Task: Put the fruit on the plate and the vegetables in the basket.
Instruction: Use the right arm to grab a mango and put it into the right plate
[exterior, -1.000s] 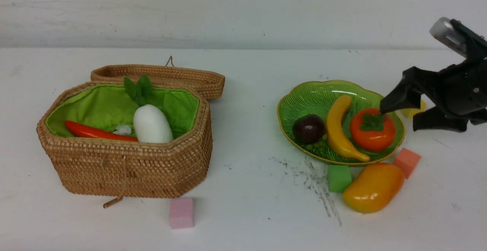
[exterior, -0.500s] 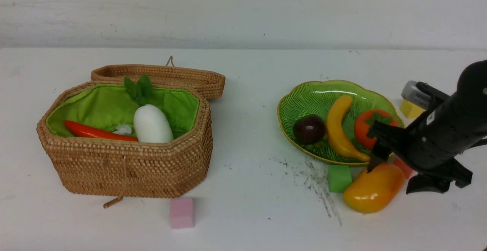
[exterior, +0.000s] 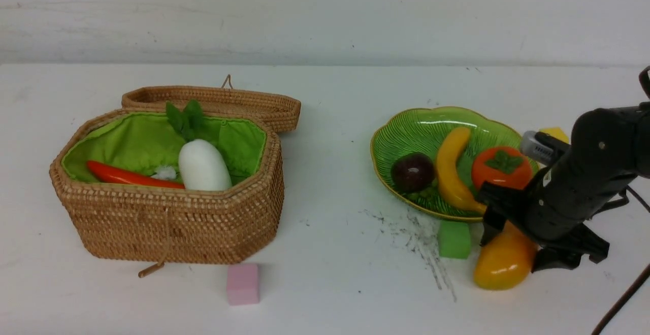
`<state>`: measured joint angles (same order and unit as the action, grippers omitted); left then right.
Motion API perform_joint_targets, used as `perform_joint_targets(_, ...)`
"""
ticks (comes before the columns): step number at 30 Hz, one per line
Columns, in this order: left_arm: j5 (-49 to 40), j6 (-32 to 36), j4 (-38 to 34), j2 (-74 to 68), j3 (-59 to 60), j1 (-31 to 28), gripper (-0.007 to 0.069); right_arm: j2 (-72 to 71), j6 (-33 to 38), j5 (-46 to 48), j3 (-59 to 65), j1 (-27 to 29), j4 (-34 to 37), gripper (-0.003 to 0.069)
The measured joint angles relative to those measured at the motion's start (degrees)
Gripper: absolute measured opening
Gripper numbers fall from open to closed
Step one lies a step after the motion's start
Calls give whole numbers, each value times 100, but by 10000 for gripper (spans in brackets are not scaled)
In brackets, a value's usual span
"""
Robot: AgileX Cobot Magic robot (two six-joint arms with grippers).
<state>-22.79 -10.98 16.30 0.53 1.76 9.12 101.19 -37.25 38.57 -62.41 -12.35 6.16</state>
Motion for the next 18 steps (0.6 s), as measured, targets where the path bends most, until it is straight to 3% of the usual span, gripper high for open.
perform_joint_targets(9,0,0,0,0,0,0,200,-1241,428,365,47,0,-118,571)
perform_joint_targets(18,0,0,0,0,0,0,200,-1617,2418,-859,-728,0,9,571)
